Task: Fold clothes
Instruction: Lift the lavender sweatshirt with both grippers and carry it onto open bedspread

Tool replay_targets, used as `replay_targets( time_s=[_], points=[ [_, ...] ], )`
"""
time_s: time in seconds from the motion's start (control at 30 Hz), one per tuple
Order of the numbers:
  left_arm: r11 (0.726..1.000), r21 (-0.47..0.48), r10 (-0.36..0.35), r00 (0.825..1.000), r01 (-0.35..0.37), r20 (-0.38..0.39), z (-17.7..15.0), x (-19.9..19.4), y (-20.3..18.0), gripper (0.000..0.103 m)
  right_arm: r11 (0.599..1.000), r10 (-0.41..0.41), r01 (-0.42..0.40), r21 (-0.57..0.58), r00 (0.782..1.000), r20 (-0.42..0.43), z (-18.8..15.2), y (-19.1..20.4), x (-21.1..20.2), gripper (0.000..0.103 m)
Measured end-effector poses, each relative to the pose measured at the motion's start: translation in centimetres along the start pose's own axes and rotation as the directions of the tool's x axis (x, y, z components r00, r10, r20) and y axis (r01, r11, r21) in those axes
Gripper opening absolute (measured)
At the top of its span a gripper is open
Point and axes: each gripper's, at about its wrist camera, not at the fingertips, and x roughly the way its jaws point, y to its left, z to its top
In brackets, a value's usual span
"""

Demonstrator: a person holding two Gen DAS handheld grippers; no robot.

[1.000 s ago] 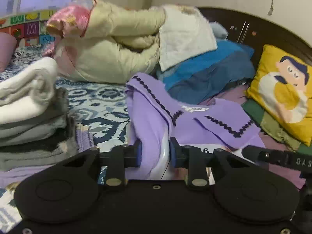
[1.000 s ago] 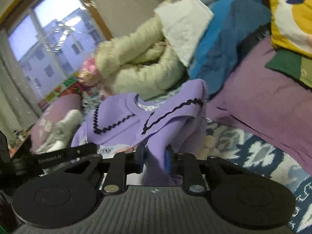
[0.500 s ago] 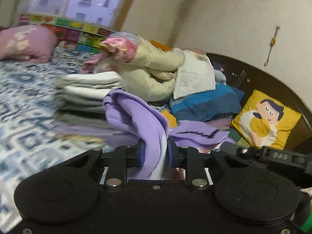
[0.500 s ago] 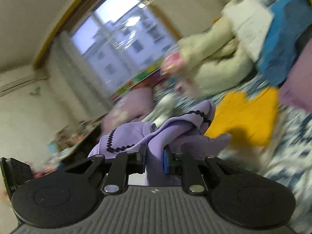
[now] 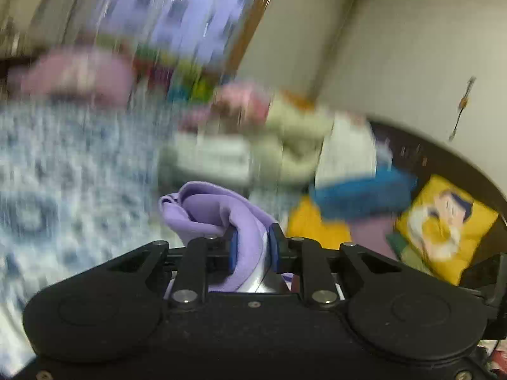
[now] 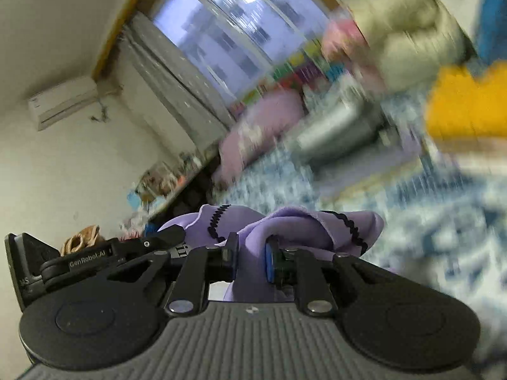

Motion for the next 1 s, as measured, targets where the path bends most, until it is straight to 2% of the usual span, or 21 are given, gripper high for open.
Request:
replay_targets(
  time_s=[0.1,0.17,0.27,0.3,0.4,0.43,0.53,0.6,0.63,0.7,0.73,0.9,1.0],
  points=[
    [1.0,0.009,-0.012,0.998,0.011,0.065,0.8,-1.7,1.0,0.017,0.997,0.031,-0.024,-0.068,0.995,0.099,2.2,2.5,0.6,0.018],
    [1.0,-0.02,0.018,1.0,-0.018,0.012,-1.9,-1.8,2.9,0.018,0.995,0.022,-0.012,-0.098,0.994,0.109,2.1,3.0,1.1,0.018],
    [0.994,-0.077,0.069,0.992,-0.077,-0.106,-6.9,-1.4,6.2,0.023,0.984,-0.056,0.062,-0.166,0.998,0.039,-0.7,2.4,3.0,0.019],
    [0.991,-0.094,0.084,0.986,-0.098,-0.146,-8.6,-1.3,7.3,0.023,0.984,-0.094,0.09,-0.153,0.995,-0.02,-2.2,1.5,3.9,0.02],
    [0.978,-0.141,0.116,0.962,-0.154,-0.246,-13.3,-1.5,10.1,0.037,0.982,-0.181,0.166,-0.09,0.964,-0.195,-7.8,-1.6,5.2,0.021],
    [0.976,-0.147,0.117,0.958,-0.16,-0.264,-14.4,-1.8,10.7,0.043,0.98,-0.195,0.184,-0.072,0.955,-0.222,-9.3,-2.2,4.9,0.021],
    [0.971,-0.168,0.124,0.956,-0.172,-0.264,-14.7,-1.9,11.4,0.055,0.976,-0.21,0.216,-0.002,0.948,-0.238,-12.3,-3.2,3.1,0.023],
    [0.967,-0.182,0.129,0.957,-0.179,-0.26,-14.5,-1.8,11.7,0.06,0.97,-0.23,0.242,0.028,0.946,-0.227,-12.8,-3.5,2.4,0.035],
    [0.965,-0.19,0.131,0.957,-0.183,-0.257,-14.4,-1.8,11.9,0.062,0.966,-0.243,0.257,0.038,0.946,-0.215,-12.7,-3.6,2.2,0.038],
    [0.96,-0.204,0.137,0.958,-0.191,-0.253,-14.3,-1.7,12.3,0.064,0.959,-0.267,0.281,0.046,0.944,-0.194,-12.4,-3.9,2.3,0.06],
    [0.958,-0.211,0.139,0.958,-0.194,-0.25,-14.2,-1.7,12.5,0.064,0.956,-0.276,0.289,0.044,0.943,-0.185,-12.0,-4.0,2.7,0.063],
    [0.95,-0.185,0.188,0.934,-0.252,-0.304,-14.4,1.8,14.3,0.064,0.954,-0.298,0.3,-0.023,0.934,-0.198,-10.2,-4.7,6.3,0.068],
    [0.947,-0.205,0.172,0.93,-0.247,-0.326,-14.4,3.8,15.7,0.064,0.949,-0.316,0.31,-0.064,0.919,-0.234,-9.7,-5.5,8.8,0.068]
  ],
)
